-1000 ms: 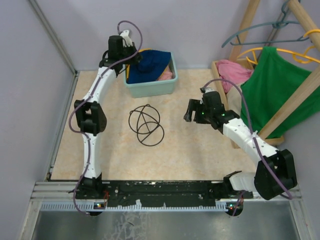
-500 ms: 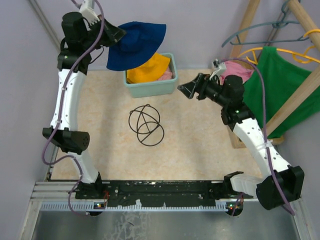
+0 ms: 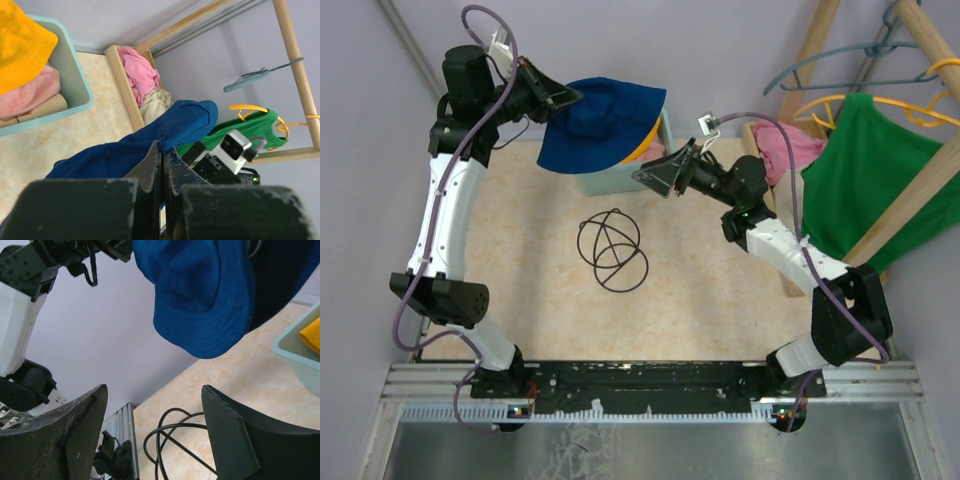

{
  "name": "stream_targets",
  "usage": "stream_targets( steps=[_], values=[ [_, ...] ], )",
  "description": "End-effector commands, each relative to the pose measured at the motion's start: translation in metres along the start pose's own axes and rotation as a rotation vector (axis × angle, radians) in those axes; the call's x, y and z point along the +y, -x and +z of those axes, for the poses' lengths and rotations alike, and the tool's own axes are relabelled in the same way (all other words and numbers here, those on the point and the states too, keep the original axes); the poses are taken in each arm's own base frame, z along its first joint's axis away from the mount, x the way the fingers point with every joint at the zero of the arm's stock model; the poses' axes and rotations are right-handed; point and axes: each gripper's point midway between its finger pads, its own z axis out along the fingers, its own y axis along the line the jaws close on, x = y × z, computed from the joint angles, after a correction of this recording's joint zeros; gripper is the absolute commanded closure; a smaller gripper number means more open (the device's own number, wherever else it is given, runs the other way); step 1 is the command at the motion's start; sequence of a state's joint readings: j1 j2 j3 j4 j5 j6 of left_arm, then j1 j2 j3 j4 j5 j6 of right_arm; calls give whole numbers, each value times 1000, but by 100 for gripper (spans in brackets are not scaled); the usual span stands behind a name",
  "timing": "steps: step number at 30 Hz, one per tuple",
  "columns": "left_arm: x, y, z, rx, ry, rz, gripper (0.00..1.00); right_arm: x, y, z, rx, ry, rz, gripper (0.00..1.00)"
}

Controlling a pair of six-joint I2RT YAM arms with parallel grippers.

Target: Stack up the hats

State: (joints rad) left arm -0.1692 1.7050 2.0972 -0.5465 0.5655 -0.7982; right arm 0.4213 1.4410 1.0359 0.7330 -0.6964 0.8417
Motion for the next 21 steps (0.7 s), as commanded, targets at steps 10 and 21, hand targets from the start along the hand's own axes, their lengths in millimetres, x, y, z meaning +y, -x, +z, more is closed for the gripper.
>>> stream_targets(
  steps=[10, 21],
  values=[
    [-45, -4, -31, 5, -97, -28, 100, 35, 50, 18, -130, 100, -174, 25],
    [-44, -8, -35, 14, -85, -27, 100, 37, 98, -1, -187, 59, -244, 25]
  ],
)
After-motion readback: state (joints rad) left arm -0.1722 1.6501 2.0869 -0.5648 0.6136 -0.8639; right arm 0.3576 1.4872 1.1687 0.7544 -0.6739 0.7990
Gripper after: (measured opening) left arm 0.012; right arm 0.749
